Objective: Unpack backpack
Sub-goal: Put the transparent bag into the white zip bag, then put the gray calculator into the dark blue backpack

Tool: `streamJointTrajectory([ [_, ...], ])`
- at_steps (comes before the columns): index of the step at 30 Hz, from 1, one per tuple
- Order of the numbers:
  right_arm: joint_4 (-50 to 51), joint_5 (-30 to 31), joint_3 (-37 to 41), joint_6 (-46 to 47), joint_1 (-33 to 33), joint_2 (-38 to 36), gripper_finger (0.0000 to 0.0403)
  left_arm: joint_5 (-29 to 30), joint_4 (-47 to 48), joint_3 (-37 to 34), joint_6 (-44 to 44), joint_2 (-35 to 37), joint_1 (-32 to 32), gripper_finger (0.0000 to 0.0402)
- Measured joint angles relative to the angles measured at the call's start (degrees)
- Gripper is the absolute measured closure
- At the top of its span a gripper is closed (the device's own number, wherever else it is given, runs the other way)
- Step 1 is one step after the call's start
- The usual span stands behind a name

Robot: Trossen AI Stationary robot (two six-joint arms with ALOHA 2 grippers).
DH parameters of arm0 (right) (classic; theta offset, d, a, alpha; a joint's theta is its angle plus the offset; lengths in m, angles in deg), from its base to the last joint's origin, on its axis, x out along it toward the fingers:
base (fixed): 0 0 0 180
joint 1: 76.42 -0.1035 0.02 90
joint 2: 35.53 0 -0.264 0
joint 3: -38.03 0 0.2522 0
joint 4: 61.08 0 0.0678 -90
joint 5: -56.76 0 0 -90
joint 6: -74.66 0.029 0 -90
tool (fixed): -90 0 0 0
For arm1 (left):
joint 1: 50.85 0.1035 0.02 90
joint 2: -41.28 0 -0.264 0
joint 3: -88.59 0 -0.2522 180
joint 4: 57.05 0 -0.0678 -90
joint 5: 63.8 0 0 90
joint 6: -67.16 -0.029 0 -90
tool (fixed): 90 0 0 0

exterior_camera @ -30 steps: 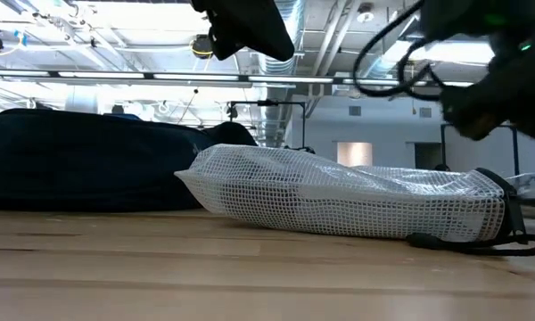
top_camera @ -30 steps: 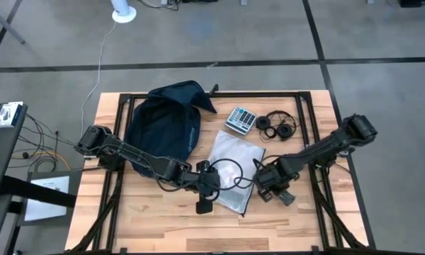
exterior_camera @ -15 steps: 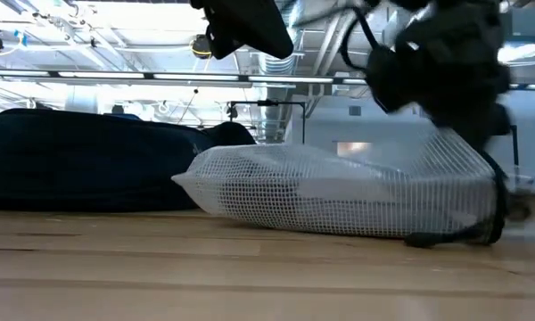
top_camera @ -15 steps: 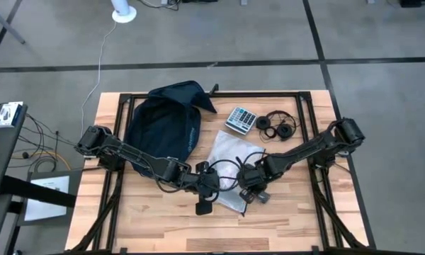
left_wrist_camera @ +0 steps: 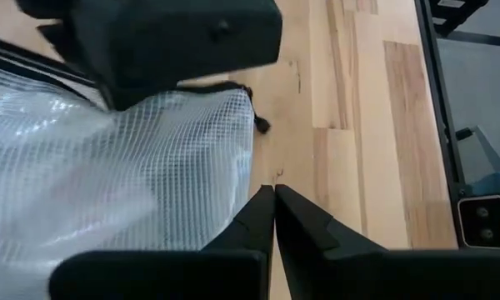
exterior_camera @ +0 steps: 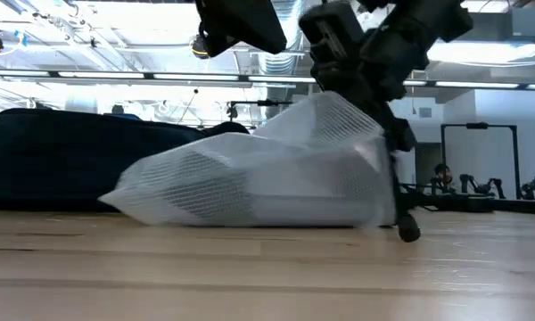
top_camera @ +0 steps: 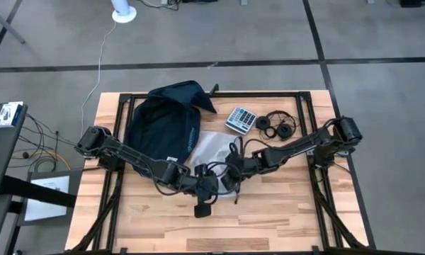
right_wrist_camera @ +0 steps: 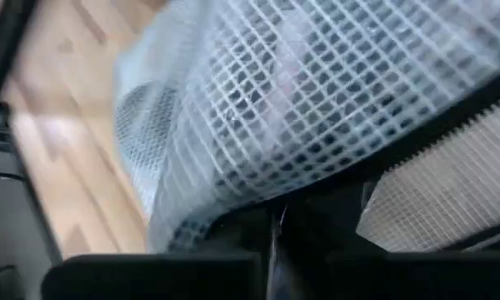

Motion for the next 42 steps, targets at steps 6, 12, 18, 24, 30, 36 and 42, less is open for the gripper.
streamJointTrajectory([
  [6, -5.6, -1.3, 0.0, -0.1, 0.0, 0.0, 0.0306, 0.0, 0.0, 0.0, 0.0, 0.0, -0.3, 0.0402],
  [12, -5.8, -4.2, 0.0, 0.0, -0.1, -0.2, 0.0224, 0.0, 0.0, 0.0, -1.1, 0.0, -0.3, 0.0402],
  [18, -4.4, -7.7, 0.0, -0.3, -0.2, -2.1, 0.0199, 0.0, -0.1, 0.0, -1.1, 0.0, -0.3, 0.0402],
  [24, 3.7, -7.8, 0.0, -1.8, -1.6, -6.9, 0.0212, 0.0, 0.0, 0.0, -1.1, 0.0, -0.3, 0.0402],
  [30, 18.3, -1.8, -0.1, -2.9, -6.0, -14.0, 0.0239, 0.0, -0.1, 0.0, -1.0, 0.0, -0.3, 0.0402],
  [36, 32.7, 8.5, 0.0, -2.9, -10.2, -17.0, 0.0262, 0.0, -0.1, 0.0, -1.0, 0.0, -0.3, 0.0402],
  [42, 31.6, 12.4, 0.0, -11.9, -7.9, -17.2, 0.0265, 1.1, 0.0, 0.0, 0.4, 0.0, -0.3, 0.0402],
])
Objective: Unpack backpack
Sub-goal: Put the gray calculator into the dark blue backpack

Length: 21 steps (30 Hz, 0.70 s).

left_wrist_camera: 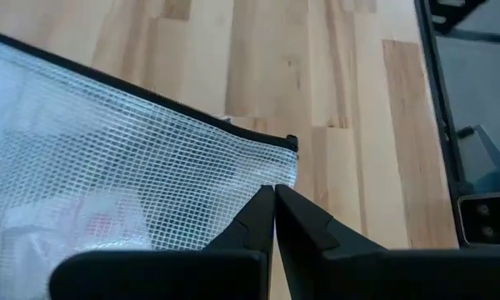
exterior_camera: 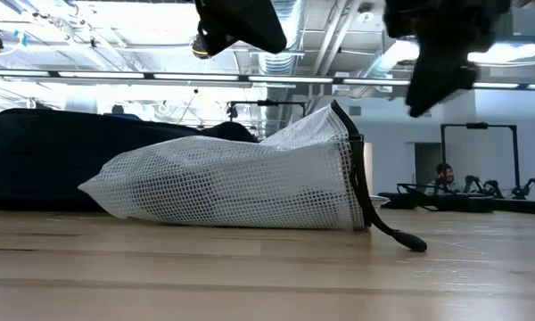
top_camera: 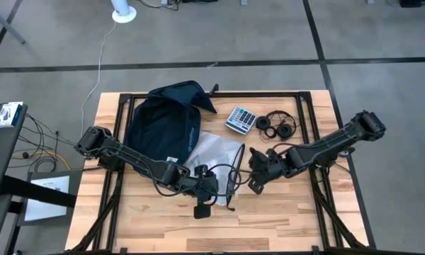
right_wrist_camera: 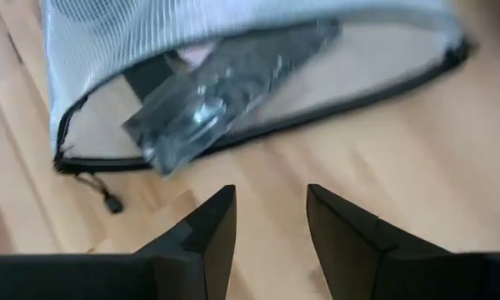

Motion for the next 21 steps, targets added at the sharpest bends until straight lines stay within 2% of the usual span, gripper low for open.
streamJointTrajectory([
  [3, -0.9, 1.0, 0.0, -9.9, 4.0, 0.1, 0.0262, 1.8, 0.7, 0.0, 1.9, 0.0, 0.0, 0.0402],
  [6, -2.0, 1.1, 0.0, -19.6, 10.6, 0.1, 0.0259, 2.0, 2.0, 0.0, 3.5, 0.0, 0.0, 0.0402],
  [11, -7.1, -0.5, 0.0, -23.8, 25.0, 0.6, 0.0251, 2.0, 4.6, 0.0, 6.6, 0.0, 0.0, 0.0402],
  [13, -9.4, -1.4, -0.1, -28.2, 29.4, 1.5, 0.0239, 2.0, 5.3, 0.0, 7.6, 0.0, 0.0, 0.0402],
  [18, -13.3, -5.3, -0.1, -34.8, 34.9, 7.9, 0.0187, 2.1, 7.7, 0.0, 10.2, 0.0, 0.0, 0.0402],
  [21, -14.2, -5.3, 0.0, -39.3, 36.4, 12.5, 0.016, 2.1, 9.9, 0.0, 12.7, 0.0, -0.1, 0.0402],
])
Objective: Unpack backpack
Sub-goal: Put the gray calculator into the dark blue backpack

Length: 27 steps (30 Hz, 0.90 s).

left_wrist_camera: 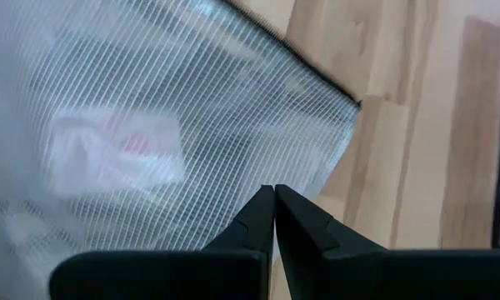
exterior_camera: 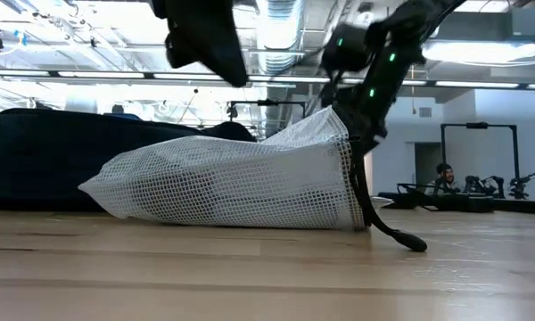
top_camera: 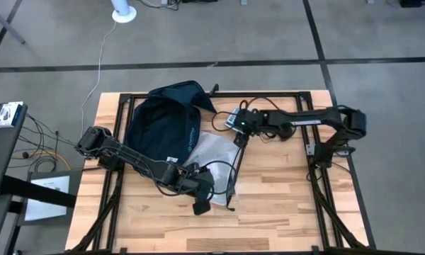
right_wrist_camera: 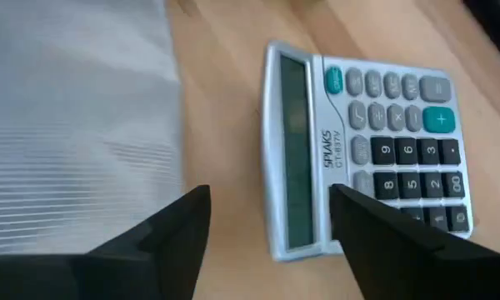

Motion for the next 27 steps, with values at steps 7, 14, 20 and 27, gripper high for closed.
streamJointTrajectory([
  [7, -5.9, 0.0, 0.0, -2.3, 3.0, 7.6, 0.0149, 0.0, 6.2, 0.0, 3.4, 0.0, -0.1, 0.0402],
  [14, -8.3, 2.5, -0.4, -3.3, 4.5, 10.3, 0.0175, 0.1, 8.2, 0.0, 4.2, 0.0, -0.7, 0.0402],
  [20, -8.2, 6.0, -0.3, -4.0, 4.2, 9.9, 0.0319, 0.4, 8.2, 0.0, 3.5, 0.0, -0.7, 0.0402],
  [27, -2.0, 11.3, -5.1, -3.5, 1.2, 9.8, 0.0376, 2.9, 8.2, 0.0, 2.6, 0.0, -1.5, 0.0402],
])
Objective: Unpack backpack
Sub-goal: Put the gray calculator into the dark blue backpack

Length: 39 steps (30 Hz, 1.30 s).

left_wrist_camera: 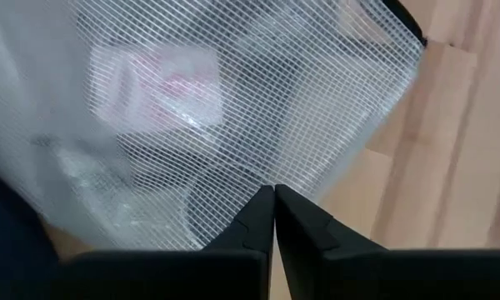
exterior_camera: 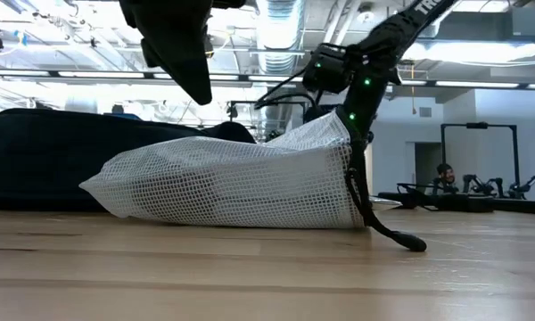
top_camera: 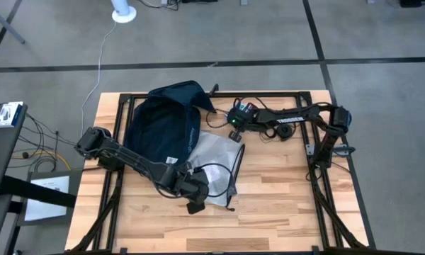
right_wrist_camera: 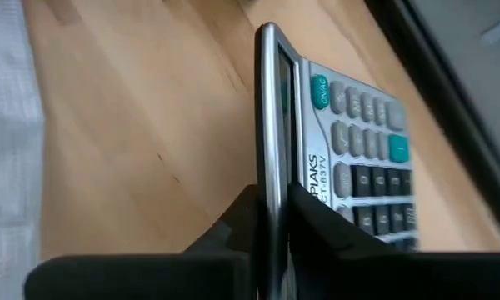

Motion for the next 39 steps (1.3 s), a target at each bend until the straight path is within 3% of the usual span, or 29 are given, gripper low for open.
streamJointTrajectory([
  [4, 7.3, -1.4, -4.7, 1.6, -2.7, -2.3, 0.0374, 3.4, 0.4, 0.0, 0.0, 0.1, -1.0, 0.0402],
  [8, 7.8, -2.6, -6.1, 2.1, -7.0, -6.8, 0.0383, 5.4, 2.2, 0.0, 0.0, 0.9, -2.6, 0.0402],
  [13, 5.7, 1.9, -7.5, 1.2, -13.0, -11.6, 0.0387, 10.4, 4.9, 0.0, 2.8, 3.7, -4.8, 0.0402],
  [18, -3.8, 1.5, -7.5, -5.2, -19.7, -12.0, 0.0386, 11.3, 9.0, 0.0, 5.9, 8.1, -8.1, 0.0402],
  [21, -13.8, -2.3, -7.6, -7.9, -21.9, -11.2, 0.0386, 10.0, 11.8, 0.0, 8.5, 10.4, -10.9, 0.0402],
  [27, -33.8, -10.0, -8.9, -7.7, -20.6, -5.7, 0.0385, 4.0, 12.9, 0.0, 12.6, 11.5, -17.6, 0.0402],
  [32, -36.0, -15.5, -15.7, -7.5, -18.2, 4.0, 0.0385, 4.2, 13.0, 0.0, 19.0, 11.5, -22.2, 0.0402],
  [39, -36.8, -15.9, -29.2, -8.0, -15.1, 17.6, 0.038, 8.4, 13.0, 0.0, 25.6, 11.5, -24.3, 0.0402],
])
